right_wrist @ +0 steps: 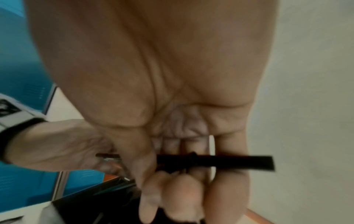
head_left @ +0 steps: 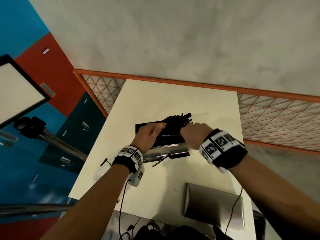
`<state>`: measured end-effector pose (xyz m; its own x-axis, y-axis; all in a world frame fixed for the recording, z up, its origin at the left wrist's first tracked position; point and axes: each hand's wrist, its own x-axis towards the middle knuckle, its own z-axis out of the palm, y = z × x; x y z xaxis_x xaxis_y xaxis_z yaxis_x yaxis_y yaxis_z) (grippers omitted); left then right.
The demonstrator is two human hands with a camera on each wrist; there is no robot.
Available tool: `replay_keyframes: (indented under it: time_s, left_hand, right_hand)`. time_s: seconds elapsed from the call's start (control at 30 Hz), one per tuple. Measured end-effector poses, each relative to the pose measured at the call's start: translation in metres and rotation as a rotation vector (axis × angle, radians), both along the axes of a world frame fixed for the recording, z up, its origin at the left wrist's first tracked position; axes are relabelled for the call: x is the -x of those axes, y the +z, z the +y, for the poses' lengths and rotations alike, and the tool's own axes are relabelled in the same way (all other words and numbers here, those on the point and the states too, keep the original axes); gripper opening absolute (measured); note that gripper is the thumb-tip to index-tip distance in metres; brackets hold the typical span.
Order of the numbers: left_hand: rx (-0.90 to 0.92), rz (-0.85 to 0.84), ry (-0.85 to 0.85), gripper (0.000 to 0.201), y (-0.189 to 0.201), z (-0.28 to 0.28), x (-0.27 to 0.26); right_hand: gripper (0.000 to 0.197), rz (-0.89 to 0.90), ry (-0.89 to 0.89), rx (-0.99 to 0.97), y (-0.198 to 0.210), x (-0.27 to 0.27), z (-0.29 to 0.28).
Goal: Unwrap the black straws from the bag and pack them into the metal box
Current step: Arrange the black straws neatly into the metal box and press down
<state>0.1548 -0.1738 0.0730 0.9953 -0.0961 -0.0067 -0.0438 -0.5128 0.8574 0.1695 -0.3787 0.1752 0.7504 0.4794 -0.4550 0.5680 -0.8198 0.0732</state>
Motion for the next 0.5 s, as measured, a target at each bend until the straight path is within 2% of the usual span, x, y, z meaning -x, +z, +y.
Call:
replay_keyframes:
  time_s: [0.1,0.17,0.23,0.27,0.37,0.5]
  left_hand:
    - [-0.258,-0.025,-0.109,0.042,0.002,-0.005,-0.002]
    - [-0.495,-0.079,-0.186,0.049,-0.009,-0.006,-0.004]
    - [-0.675,-0.104,-0.196,0.056,-0.023,-0.008,-0.006]
    - [-0.719,-0.094,-0.167,0.052,-0.029,-0.009,-0.006]
    - [-0.725,-0.063,-0.102,0.029,-0.043,-0.010,-0.004]
    - [-0.636,-0.062,-0.028,0.027,-0.061,0.001,0.000]
  right_hand:
    - [0.020,-0.136,0.051,-0.016,-0.002,-0.023,0.016]
    - [0.016,-0.172,0.077,0.000,-0.010,-0.032,0.027]
    - [0.013,-0.175,0.100,0.050,-0.018,-0.035,0.039]
    - [0.014,-0.180,0.113,0.068,-0.021,-0.036,0.044]
    - [0.014,-0.192,0.112,0.059,-0.022,-0.037,0.054]
    - [0.015,-0.119,0.010,-0.017,-0.009,-0.045,0.051]
